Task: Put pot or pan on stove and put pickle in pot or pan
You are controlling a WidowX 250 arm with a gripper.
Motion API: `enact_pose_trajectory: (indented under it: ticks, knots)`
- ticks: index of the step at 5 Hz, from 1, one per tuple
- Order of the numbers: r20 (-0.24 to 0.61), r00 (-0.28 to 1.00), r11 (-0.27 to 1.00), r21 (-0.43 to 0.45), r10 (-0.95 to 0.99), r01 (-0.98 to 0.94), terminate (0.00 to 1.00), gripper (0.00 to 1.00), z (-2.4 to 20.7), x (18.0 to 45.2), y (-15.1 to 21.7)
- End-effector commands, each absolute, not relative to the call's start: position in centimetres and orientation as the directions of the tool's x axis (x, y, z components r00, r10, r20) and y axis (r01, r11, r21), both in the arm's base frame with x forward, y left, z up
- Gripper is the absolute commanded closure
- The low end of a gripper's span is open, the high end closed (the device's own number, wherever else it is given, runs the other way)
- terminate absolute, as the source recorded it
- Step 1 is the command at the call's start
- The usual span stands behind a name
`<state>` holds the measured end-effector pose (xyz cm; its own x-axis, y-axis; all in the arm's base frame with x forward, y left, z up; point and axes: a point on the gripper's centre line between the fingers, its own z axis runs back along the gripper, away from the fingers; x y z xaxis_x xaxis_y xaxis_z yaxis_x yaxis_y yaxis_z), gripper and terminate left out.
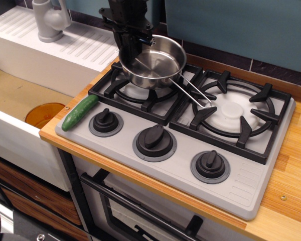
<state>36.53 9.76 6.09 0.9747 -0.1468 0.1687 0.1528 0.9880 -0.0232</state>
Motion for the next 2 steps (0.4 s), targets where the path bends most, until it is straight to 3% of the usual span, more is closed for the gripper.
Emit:
enact_pose_trajectory:
  ticks: [1,2]
  knots:
    - [0.234,0.955,0.982,0.007,-0.184,0.187,0.0,0.0,7.6,38.04,9.87]
    - [0.223,0.959,0.983,-0.003,-0.177,0.182,0.0,0.0,8.26,37.52,8.87]
